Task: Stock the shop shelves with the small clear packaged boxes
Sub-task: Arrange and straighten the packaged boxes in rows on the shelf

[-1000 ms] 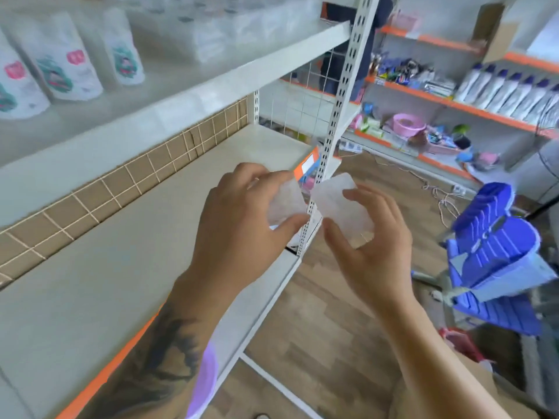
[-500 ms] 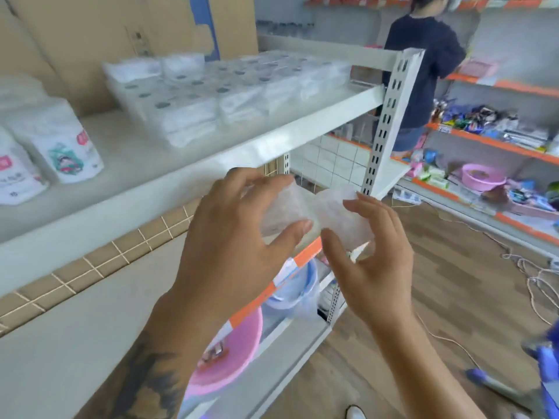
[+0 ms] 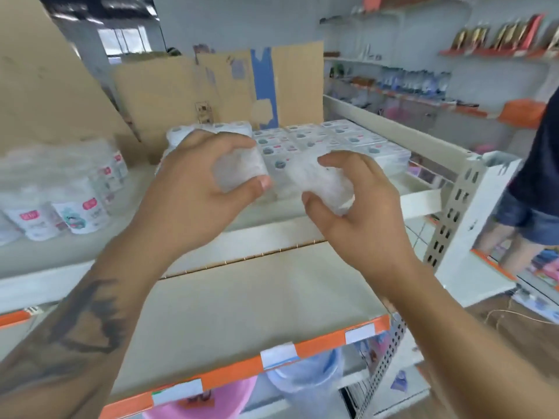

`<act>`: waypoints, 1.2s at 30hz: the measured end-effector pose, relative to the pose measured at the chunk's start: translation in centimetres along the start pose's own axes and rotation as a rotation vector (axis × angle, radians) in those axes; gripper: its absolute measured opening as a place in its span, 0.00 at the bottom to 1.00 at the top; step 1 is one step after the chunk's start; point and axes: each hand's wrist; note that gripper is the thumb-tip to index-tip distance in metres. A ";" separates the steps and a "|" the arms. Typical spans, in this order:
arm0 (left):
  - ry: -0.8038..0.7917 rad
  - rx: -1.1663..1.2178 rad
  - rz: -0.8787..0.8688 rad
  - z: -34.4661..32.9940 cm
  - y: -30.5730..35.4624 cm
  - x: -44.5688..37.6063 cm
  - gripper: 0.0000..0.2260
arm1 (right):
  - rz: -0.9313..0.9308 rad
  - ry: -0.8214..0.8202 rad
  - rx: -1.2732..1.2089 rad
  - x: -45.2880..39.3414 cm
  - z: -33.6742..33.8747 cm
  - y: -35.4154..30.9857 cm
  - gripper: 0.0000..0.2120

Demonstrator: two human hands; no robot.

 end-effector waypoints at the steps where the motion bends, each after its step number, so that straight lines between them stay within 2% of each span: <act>1: -0.021 -0.030 0.019 0.3 -0.2 -0.7 0.24 | 0.007 -0.036 0.002 -1.3 -0.1 -0.2 0.20; 5: -0.088 -0.162 0.060 0.8 -1.8 -3.7 0.22 | 0.027 -0.173 0.061 -6.8 -0.5 -1.1 0.22; 11: -0.202 -0.256 0.098 -0.1 -4.8 -8.3 0.25 | 0.104 -0.389 0.324 -14.9 -1.7 -3.1 0.24; 18: -0.321 -0.312 0.143 -0.8 -5.7 -11.3 0.27 | 0.157 -0.623 0.522 -19.5 -3.1 -2.8 0.23; 24: -0.453 -0.349 0.189 -1.6 -5.0 -11.8 0.27 | 0.179 -0.764 0.473 -20.4 -3.5 -0.1 0.24; 28: -0.547 -0.336 0.234 -1.8 -5.1 -12.7 0.28 | 0.221 -0.771 0.410 -21.1 -3.9 0.5 0.25; 30: -0.544 -0.304 0.247 -1.5 -5.1 -13.3 0.31 | 0.231 -0.747 0.323 -21.6 -4.2 0.7 0.24; 33: -0.492 -0.292 0.176 -1.0 -5.4 -14.5 0.36 | 0.230 -0.724 0.177 -22.0 -5.1 1.4 0.22; 36: -0.418 -0.176 0.039 -0.9 -6.0 -14.8 0.33 | 0.173 -0.752 0.004 -22.4 -6.2 1.9 0.19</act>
Point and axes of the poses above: each hand's wrist, its own x-axis away from the middle knuckle, its own z-axis out of the back of the hand, y = z × x, and after that the axes turned 9 degrees about -z, right-handed
